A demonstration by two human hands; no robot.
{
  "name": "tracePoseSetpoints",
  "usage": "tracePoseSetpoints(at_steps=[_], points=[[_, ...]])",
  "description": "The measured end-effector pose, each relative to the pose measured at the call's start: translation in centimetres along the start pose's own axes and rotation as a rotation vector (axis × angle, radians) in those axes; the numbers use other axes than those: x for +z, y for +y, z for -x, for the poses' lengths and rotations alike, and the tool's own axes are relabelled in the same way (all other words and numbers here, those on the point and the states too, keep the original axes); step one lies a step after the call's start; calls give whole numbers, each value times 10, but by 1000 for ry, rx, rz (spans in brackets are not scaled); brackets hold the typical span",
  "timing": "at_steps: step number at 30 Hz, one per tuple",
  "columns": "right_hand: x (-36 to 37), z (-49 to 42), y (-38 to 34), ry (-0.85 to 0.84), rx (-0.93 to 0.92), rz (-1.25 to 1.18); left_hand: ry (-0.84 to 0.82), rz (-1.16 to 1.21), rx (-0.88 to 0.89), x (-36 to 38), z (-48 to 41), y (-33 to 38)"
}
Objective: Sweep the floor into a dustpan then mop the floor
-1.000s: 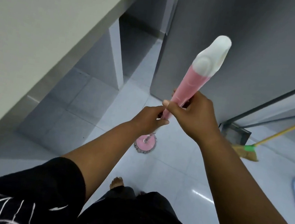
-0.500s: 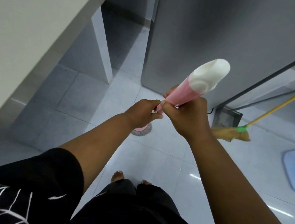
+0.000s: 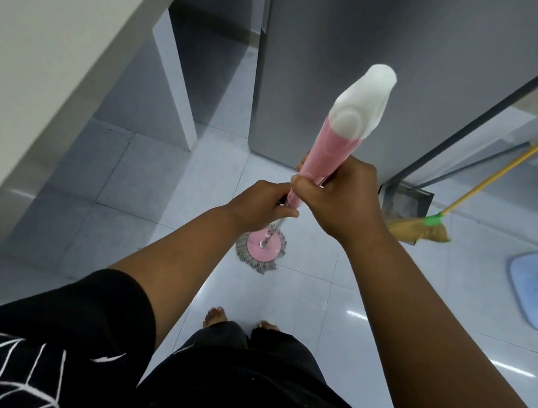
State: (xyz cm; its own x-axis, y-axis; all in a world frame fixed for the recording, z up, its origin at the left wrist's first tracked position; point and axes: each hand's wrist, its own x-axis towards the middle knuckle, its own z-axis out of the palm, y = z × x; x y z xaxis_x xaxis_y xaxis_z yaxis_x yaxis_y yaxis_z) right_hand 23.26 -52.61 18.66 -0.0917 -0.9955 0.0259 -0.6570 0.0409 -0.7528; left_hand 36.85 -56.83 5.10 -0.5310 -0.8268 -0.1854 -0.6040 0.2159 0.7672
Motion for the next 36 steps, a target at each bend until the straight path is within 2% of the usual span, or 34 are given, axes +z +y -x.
tracePoseSetpoints(at_steps=[5,12,15,19,25,29,36], points=[[4,11,4,-42,-58,-14,44,-37,21,-3,9,-4],[3,14,7,-118,19,-87,50,-120,2,0,18,-13],[4,12,4,-85,32,-63,42,-133,0,1,17,-11],[2,9,3,-31,-7,-20,11,-97,17,-2,11,-6],[14,27,18,-143,-43,-10,-9,5,35,10,16,-17],[11,31,27,-154,-34,2,8,16,52,20,14,-19],[6,37,40,-112,12,-43,-142,-51,-30,22,6,-10]])
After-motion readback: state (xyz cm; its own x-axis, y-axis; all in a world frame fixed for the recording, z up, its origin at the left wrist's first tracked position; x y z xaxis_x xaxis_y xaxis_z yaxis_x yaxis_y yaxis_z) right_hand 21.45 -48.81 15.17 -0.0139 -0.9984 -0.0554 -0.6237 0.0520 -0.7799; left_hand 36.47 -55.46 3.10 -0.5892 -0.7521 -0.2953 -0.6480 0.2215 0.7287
